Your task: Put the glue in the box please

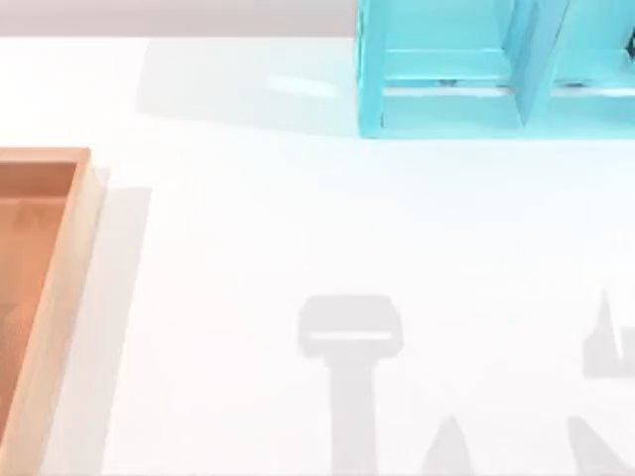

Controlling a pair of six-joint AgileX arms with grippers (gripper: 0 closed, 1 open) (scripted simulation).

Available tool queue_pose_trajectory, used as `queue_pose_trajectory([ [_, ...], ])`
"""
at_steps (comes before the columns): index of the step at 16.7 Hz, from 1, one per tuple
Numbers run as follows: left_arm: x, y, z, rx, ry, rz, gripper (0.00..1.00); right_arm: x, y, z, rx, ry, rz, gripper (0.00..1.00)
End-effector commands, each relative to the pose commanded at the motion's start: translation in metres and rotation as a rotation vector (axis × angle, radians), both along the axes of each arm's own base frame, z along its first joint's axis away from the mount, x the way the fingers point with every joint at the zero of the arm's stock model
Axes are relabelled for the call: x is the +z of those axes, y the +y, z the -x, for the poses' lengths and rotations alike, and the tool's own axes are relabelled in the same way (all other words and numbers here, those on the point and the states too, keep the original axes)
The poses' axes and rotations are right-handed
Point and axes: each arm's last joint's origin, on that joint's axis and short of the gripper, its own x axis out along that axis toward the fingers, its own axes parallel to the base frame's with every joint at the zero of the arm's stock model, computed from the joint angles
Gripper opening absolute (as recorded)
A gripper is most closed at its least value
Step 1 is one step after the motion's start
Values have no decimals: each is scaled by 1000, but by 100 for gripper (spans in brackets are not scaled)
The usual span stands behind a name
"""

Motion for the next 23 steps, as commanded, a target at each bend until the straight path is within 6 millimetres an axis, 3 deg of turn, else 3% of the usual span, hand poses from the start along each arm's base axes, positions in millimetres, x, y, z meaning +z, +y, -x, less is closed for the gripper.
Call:
queue_pose_trajectory([
  [4,0,0,0,-1,0,2,0,0,0,0,0,0,0,100],
  [17,0,0,0,-1,0,2,98,0,0,0,0,0,0,100],
  [23,0,0,0,-1,0,2,100,0,0,0,0,0,0,100],
])
